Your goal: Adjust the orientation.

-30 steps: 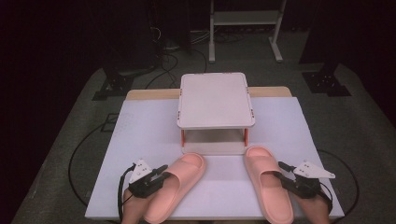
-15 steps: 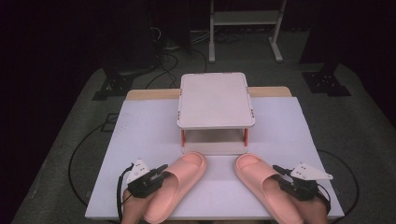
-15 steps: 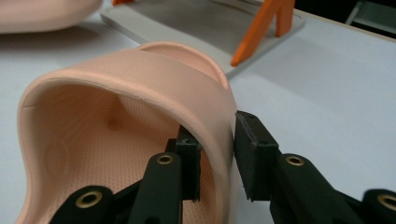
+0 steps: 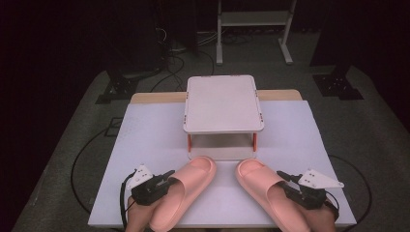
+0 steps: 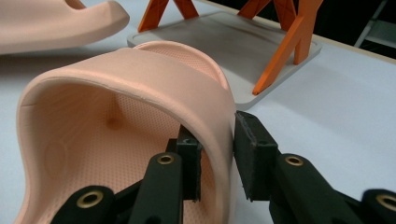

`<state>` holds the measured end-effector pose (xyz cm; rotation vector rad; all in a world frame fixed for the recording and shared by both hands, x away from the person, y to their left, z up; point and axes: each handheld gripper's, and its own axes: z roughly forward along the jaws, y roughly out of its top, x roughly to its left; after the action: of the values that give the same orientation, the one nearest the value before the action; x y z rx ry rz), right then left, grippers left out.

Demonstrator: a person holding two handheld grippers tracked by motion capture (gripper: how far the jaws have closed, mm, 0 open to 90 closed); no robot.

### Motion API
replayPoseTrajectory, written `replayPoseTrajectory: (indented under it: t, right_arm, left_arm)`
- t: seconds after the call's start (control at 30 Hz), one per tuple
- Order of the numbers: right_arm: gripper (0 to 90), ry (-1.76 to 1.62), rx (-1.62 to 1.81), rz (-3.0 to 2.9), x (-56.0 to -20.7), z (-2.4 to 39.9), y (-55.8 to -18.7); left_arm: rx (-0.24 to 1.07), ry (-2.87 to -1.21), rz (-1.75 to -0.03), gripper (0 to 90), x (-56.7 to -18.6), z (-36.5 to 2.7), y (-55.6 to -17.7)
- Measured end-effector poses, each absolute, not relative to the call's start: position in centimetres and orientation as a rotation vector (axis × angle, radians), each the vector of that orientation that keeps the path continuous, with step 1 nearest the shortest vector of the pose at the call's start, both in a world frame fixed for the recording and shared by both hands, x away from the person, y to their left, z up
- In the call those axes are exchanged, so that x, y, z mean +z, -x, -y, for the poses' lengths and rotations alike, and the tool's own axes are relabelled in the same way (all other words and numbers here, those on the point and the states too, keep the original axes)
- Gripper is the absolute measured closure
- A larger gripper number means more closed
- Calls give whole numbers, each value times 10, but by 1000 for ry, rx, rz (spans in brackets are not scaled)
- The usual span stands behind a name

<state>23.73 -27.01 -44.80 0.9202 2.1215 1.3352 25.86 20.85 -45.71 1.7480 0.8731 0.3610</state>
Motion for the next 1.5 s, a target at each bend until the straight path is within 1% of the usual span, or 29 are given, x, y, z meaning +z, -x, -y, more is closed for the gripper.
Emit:
replayPoseTrajectory:
  t: [0.37,1.13,1.5]
  right_arm:
    - [723,-923,1388,-2093,-439,272,-237]
    - [724,-924,1440,-2065,-420,272,-235]
    - [745,-931,1488,-2050,-412,271,-235]
  left_arm:
    - [355,-1744,-831,734,-449,-200,-258]
    - [345,-1703,-784,735,-429,-199,-252]
    - [326,-1695,-748,756,-417,-198,-251]
